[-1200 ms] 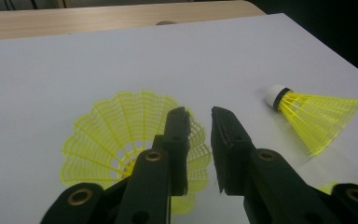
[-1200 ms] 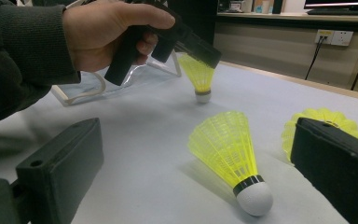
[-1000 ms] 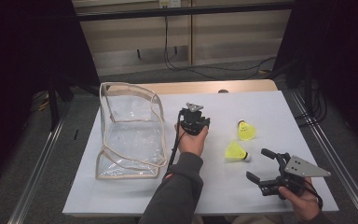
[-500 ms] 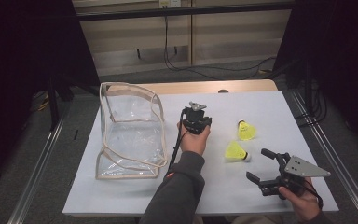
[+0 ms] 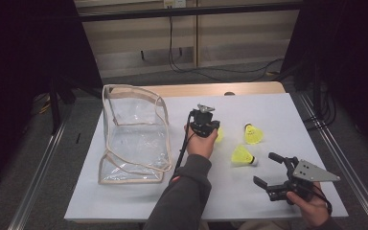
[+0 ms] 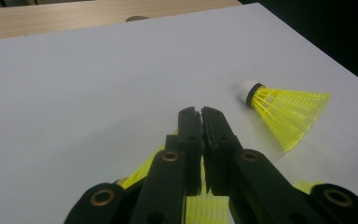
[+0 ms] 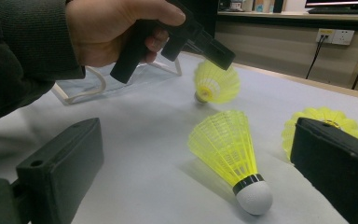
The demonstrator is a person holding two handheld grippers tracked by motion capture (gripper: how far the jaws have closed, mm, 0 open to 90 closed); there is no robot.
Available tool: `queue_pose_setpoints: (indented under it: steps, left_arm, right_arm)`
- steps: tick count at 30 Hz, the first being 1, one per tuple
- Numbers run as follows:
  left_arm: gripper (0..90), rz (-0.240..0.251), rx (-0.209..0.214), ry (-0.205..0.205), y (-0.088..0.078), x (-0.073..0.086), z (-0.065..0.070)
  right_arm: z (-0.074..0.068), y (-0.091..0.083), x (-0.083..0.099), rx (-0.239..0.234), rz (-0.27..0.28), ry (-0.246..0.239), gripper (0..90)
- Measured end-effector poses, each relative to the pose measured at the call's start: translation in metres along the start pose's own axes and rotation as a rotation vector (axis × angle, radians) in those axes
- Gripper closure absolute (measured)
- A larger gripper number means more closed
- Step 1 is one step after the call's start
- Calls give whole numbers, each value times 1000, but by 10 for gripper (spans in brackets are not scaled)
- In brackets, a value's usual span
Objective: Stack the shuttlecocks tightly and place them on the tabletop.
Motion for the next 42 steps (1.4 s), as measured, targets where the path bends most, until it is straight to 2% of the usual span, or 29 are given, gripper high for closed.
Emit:
queue_pose_setpoints:
  steps: [19, 34, 36, 42]
  left_arm:
    - [881, -17, 27, 0, 13, 5, 4]
    - [892, -23, 13, 7, 21, 4, -7]
    - [892, -20, 6, -3, 22, 5, -9]
    - [891, -20, 26, 1, 22, 3, -6]
  right_arm:
    - [0, 0, 0, -1, 0, -1, 21]
    - [1, 0, 0, -1, 0, -2, 21]
    - [1, 0, 0, -2, 0, -3, 21]
    - [1, 0, 1, -2, 0, -1, 21]
Point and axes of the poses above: each handheld gripper's, and its own axes: y roughly forward along the jaws, x roughly out of its underside, z roughly to its right, the point moved 8 cm from there along y, roughly forward along the jaws, and after that the axes turned 12 degrees about z, right-handed, at the moved point
